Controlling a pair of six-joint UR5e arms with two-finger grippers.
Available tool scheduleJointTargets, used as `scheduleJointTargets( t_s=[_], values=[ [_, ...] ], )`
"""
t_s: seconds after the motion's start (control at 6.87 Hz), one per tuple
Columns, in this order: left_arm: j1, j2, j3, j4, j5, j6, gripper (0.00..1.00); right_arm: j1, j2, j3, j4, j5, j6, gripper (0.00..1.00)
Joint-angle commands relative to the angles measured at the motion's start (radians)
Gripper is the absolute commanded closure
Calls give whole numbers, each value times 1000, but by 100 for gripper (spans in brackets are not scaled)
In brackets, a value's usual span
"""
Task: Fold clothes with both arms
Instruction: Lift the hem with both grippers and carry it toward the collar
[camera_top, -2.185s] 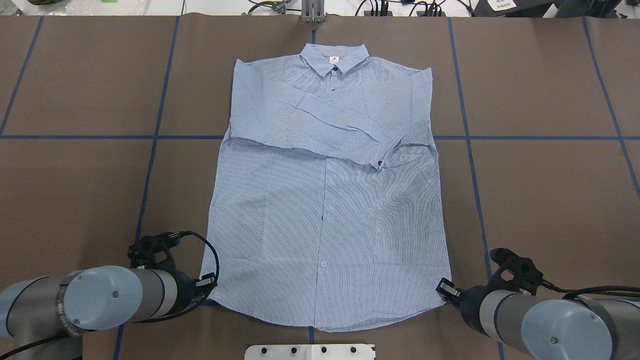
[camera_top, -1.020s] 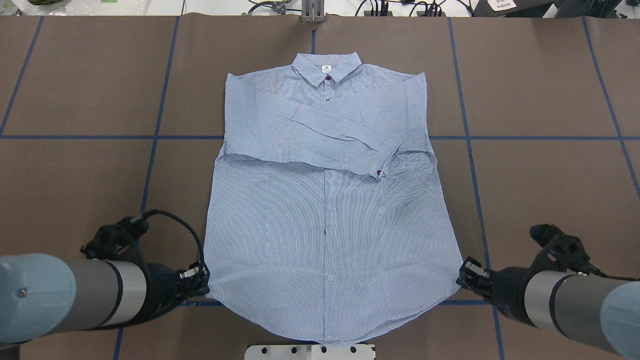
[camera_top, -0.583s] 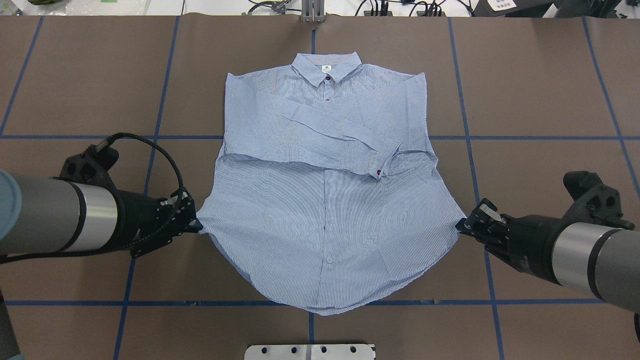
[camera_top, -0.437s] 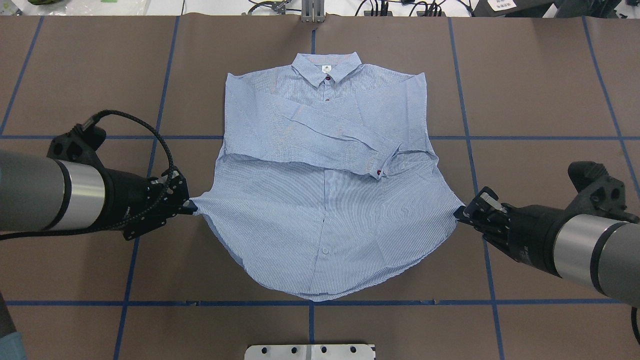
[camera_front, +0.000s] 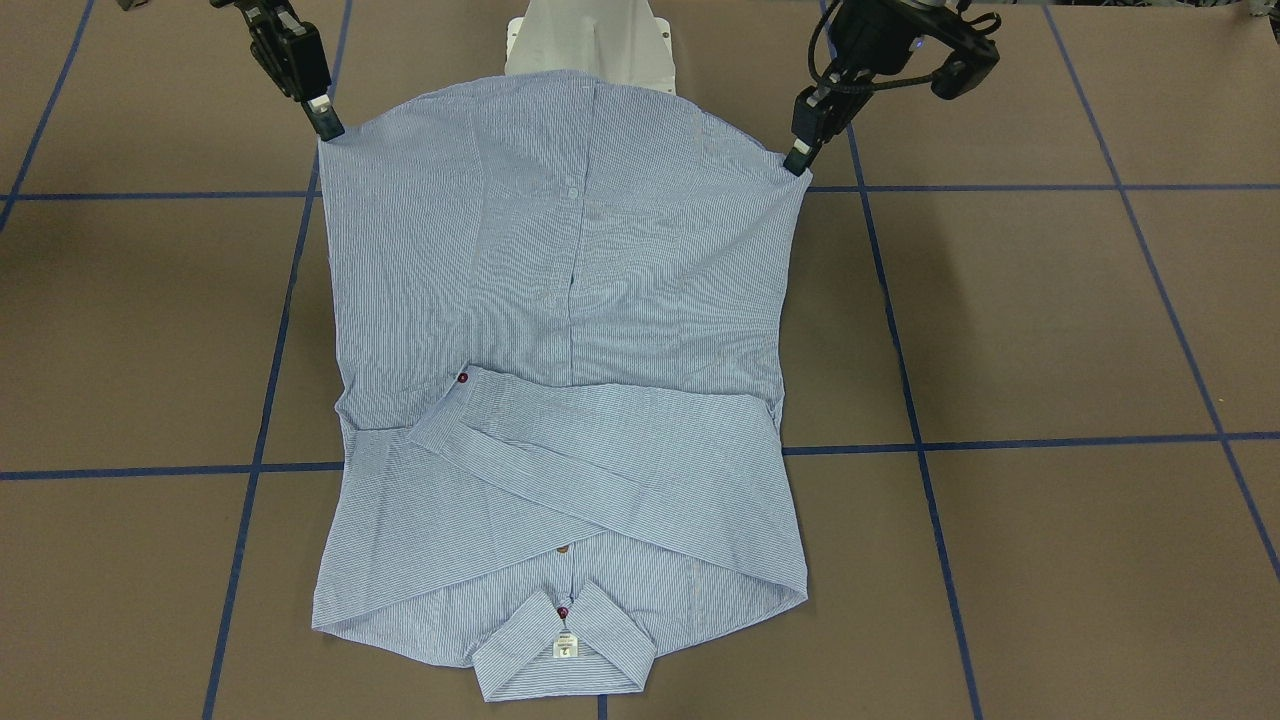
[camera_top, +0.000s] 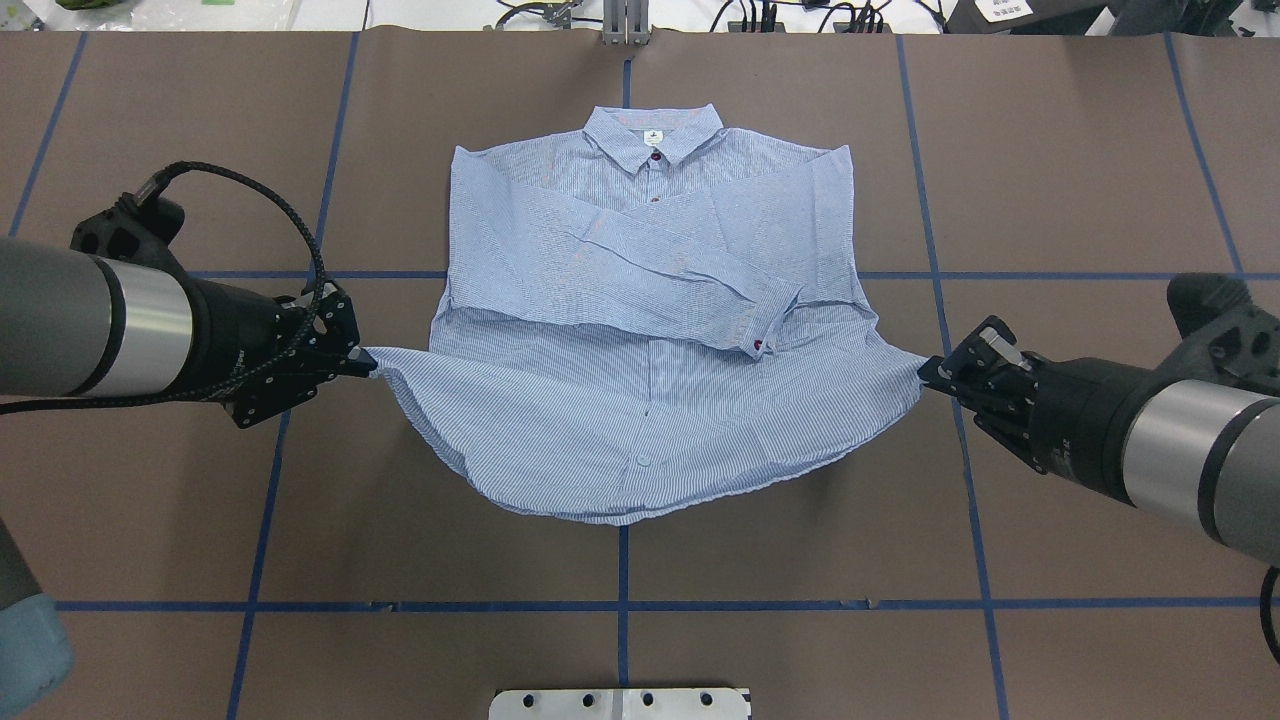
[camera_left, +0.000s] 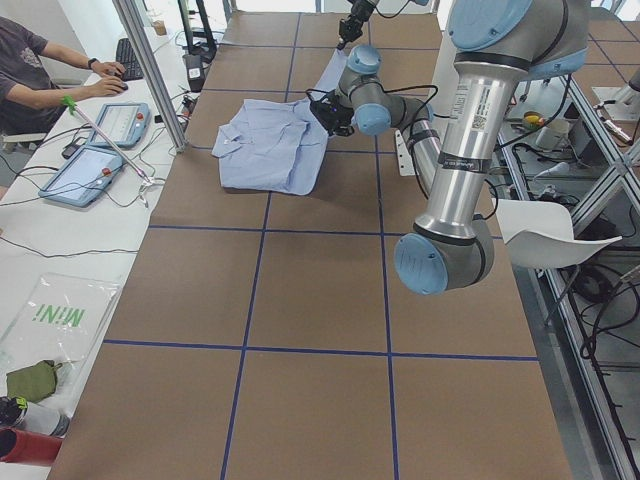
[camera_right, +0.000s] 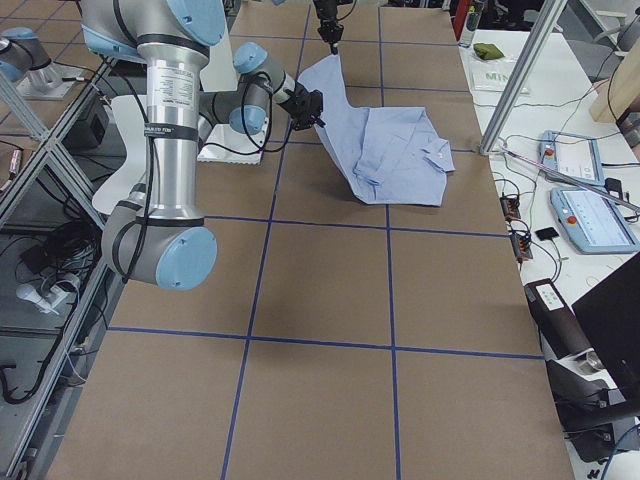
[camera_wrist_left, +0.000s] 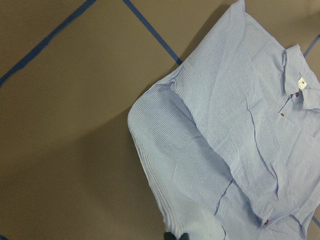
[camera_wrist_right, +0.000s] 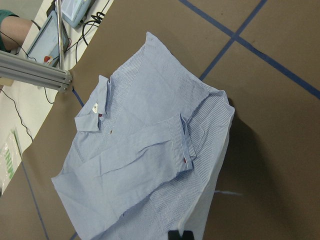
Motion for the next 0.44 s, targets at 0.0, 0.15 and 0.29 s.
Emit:
scheduleJointTargets(
  t_s=[0.0,0.15,0.29],
  values=[
    [-53,-76,120,-6,0,3,100,68,74,-81,0,-1,-3,100],
    [-76,-87,143,-8,0,6,100,85,108,-124,0,-2,-3,100],
    [-116,-88,139,-6,-1,3,100,111,112,-136,0,-1,-5,100]
  ],
)
